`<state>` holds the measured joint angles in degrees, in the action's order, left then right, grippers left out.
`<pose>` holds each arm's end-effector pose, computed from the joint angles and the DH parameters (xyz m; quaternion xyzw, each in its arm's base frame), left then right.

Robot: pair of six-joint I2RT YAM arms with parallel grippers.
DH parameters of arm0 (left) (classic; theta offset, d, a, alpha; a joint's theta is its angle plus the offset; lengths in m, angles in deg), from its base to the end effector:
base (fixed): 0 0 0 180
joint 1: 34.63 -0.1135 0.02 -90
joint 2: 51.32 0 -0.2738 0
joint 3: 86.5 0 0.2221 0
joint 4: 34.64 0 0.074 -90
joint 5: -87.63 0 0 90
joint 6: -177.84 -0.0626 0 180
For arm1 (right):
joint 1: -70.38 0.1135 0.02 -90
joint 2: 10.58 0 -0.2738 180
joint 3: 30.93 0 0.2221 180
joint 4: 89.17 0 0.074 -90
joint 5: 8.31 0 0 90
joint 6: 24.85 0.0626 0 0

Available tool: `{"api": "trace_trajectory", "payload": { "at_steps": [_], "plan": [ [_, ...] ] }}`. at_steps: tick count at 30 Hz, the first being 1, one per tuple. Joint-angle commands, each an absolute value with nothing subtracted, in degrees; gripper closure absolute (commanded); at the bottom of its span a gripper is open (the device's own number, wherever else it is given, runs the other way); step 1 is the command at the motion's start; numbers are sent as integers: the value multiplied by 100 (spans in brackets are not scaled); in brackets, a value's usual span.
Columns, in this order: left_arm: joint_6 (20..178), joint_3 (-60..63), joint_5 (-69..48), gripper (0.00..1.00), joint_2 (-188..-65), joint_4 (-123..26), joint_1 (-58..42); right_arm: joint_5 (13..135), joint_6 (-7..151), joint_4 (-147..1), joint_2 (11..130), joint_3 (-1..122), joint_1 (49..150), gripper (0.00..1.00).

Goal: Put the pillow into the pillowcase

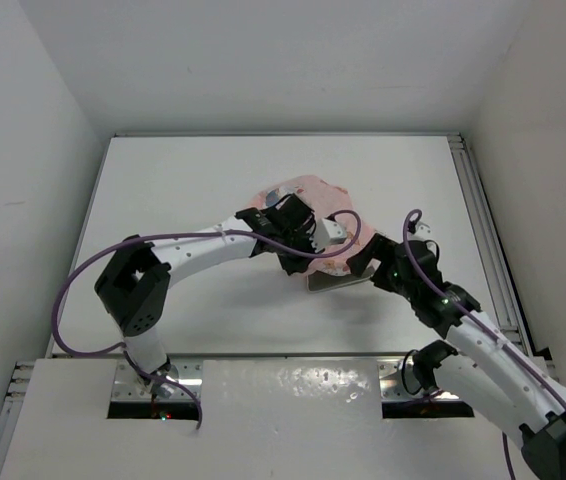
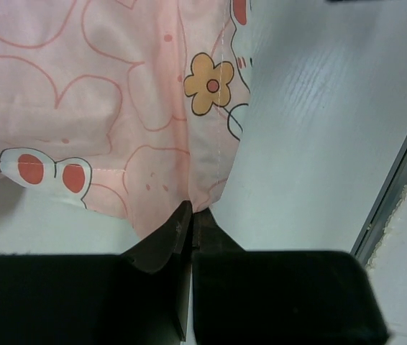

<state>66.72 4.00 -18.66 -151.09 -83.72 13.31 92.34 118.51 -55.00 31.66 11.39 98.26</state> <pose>0.2255 -0.2761 0.2334 0.5717 0.7627 -0.1952 0.2310 0.1394 0.0607 0.2219 0.2364 0.8483 0.2417 0.4077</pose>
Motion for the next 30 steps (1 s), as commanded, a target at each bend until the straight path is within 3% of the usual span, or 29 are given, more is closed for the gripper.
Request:
{"api": "trace_trajectory", "payload": {
  "at_steps": [1,11,17,24,30],
  "plan": [
    [6631,696,-1828,100,-14950,-8388,1397,9145,11937,-5889,3248,883,9807,1],
    [6604,757,-1758,100,-14888,-8520,1423,9513,12131,-6927,3397,91,9728,7],
    [6604,740,-1757,100,-14888,-8573,1423,9339,12158,-7858,3679,-173,9351,22],
    [6569,670,-1740,100,-14906,-8670,1432,8917,11788,-8122,4258,337,8648,20],
    [6561,652,-1784,100,-14906,-8722,1432,8583,12473,-8790,5242,231,7901,18]
  ]
}}
